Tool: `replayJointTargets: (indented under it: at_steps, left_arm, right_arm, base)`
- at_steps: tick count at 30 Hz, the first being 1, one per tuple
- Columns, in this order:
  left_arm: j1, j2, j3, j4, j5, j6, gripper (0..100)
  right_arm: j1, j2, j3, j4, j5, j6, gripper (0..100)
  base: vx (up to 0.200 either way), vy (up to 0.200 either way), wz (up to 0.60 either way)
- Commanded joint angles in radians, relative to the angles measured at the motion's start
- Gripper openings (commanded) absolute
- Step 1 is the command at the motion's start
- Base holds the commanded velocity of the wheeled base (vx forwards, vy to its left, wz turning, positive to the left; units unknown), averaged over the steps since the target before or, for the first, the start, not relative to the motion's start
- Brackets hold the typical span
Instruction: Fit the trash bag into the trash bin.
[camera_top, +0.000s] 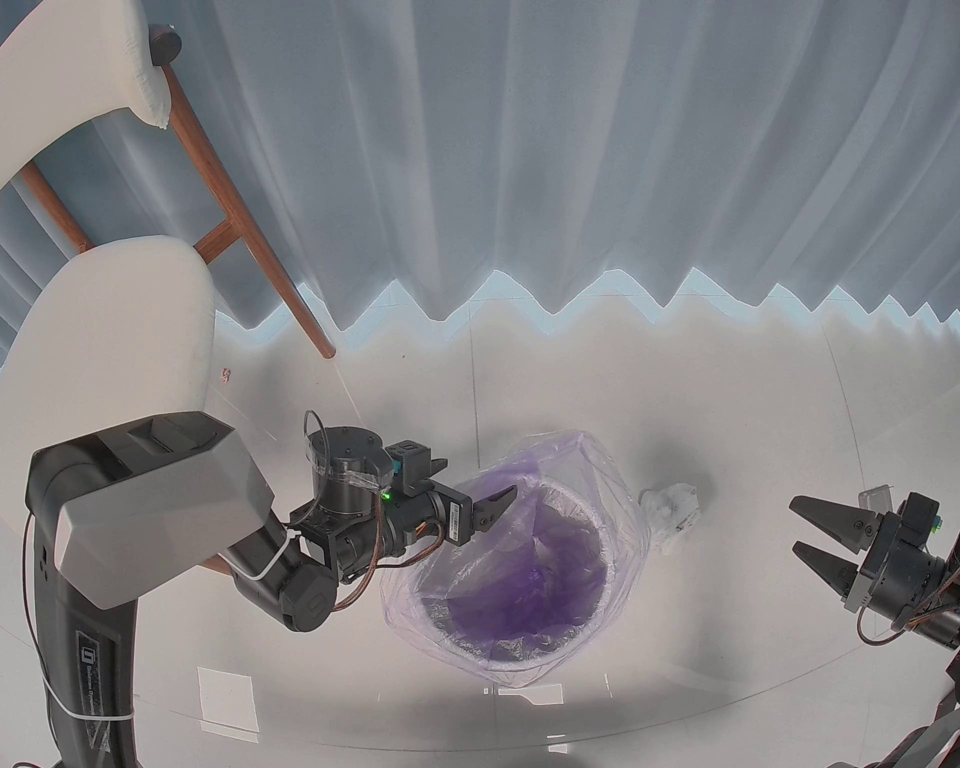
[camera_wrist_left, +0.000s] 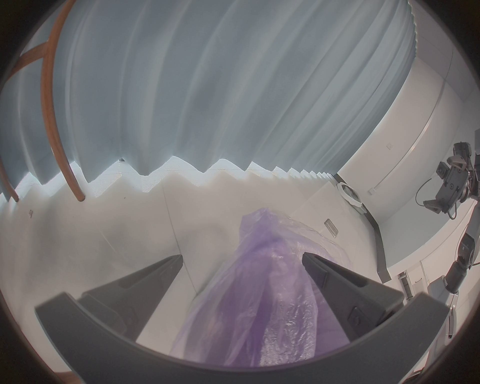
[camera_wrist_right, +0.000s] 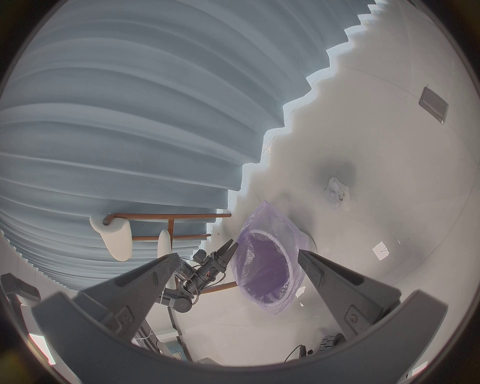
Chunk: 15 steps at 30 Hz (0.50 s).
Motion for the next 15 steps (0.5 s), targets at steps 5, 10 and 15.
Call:
replayJointTargets:
  at_steps: [5,10,15]
  left_arm:
    - [-0.003,0.009,0.002,0.000,0.000,-0.001,0]
    - [-0.003,0.018,0.003,0.000,0.003,-0.005,0]
    - [-0.002,0.016,0.000,0.000,0.015,-0.008,0]
  right_arm:
    - [0.002,0.005,0.002,0.001,0.001,0.000,100]
    - [0.000,0.005,0.004,0.001,-0.001,0.002,100]
    - [0.000,0.005,0.013,0.001,0.001,0.002,100]
  base:
    - [0.000,0.000,0.00]
    - [0.000,0.000,0.00]
    - [0.000,0.000,0.00]
